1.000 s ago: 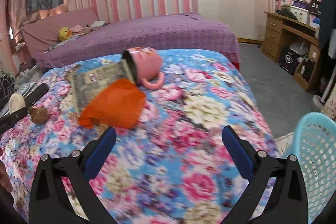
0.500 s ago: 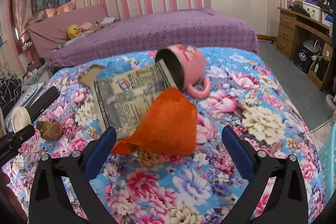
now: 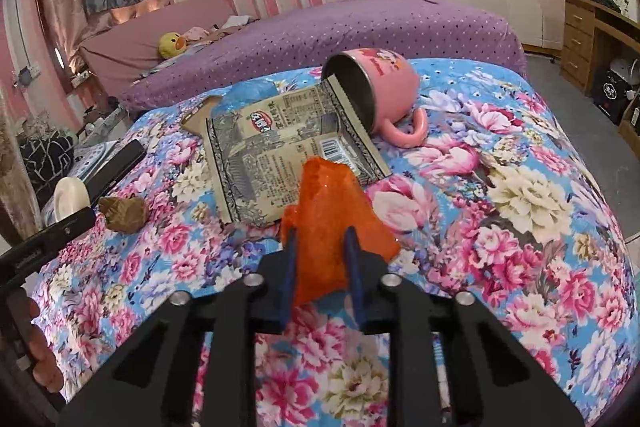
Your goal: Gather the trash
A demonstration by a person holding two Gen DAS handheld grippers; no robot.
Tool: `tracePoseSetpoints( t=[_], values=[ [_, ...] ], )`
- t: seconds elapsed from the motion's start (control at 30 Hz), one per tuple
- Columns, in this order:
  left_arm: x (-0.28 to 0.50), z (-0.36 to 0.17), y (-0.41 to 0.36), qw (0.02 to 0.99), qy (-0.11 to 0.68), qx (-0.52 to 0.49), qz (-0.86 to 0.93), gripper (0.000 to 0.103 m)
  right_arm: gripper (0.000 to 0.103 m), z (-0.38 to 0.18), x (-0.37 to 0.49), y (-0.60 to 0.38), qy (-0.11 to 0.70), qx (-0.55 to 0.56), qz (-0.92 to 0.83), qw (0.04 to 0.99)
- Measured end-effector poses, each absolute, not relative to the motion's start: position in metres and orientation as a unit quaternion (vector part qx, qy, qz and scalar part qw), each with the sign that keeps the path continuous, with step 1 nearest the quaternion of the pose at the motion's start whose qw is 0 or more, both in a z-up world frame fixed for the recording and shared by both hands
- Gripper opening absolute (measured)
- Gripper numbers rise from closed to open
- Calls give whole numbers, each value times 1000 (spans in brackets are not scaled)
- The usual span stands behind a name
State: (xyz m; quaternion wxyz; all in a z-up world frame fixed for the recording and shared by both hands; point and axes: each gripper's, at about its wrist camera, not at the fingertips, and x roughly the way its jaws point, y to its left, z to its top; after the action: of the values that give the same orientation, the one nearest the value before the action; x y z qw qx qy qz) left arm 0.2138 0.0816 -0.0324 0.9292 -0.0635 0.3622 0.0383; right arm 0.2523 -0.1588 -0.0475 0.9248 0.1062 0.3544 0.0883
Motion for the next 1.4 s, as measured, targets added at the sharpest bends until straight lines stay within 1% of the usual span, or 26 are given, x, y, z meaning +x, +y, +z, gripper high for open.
tracePoseSetpoints(
  t=[0.03, 0.07, 0.17, 0.23, 0.53, 0.6, 1.1, 1.23, 1.3, 1.33, 1.37, 1.4],
  values=[
    [213, -33, 80, 929, 362, -60, 38, 59, 17, -47, 251, -160, 353, 106, 90, 925],
    [213, -33, 78, 930, 362, -58, 38, 59, 10, -46, 249, -162, 350, 106, 92, 926],
    [212, -32, 73, 931, 359, -54, 37, 59, 6, -41, 241, -169, 338, 101, 91, 931],
    [211, -31, 71, 932, 357, -53, 36, 59, 6, -38, 235, -175, 333, 101, 90, 933],
    [204, -26, 49, 939, 342, -35, 19, 59, 5, -24, 210, -213, 307, 102, 79, 943],
    [202, -25, 45, 939, 341, -38, 15, 59, 3, -22, 205, -220, 304, 100, 77, 944],
    [189, -26, -10, 944, 330, -6, -6, 59, 3, -5, 169, -276, 266, 109, 46, 957],
    [188, -26, -17, 944, 330, -6, -11, 59, 4, -9, 165, -291, 278, 115, 45, 953],
    [186, -25, -20, 945, 328, -3, -15, 59, 5, -11, 164, -290, 281, 99, 43, 954],
    [185, -25, -21, 945, 327, -1, -15, 59, 17, -13, 166, -286, 293, 83, 44, 952],
    [184, -25, -22, 946, 325, 2, -16, 59, 56, -15, 167, -283, 301, 72, 42, 950],
    [183, -26, -23, 946, 323, 5, -17, 59, 76, -18, 168, -278, 305, 60, 37, 950]
  ],
)
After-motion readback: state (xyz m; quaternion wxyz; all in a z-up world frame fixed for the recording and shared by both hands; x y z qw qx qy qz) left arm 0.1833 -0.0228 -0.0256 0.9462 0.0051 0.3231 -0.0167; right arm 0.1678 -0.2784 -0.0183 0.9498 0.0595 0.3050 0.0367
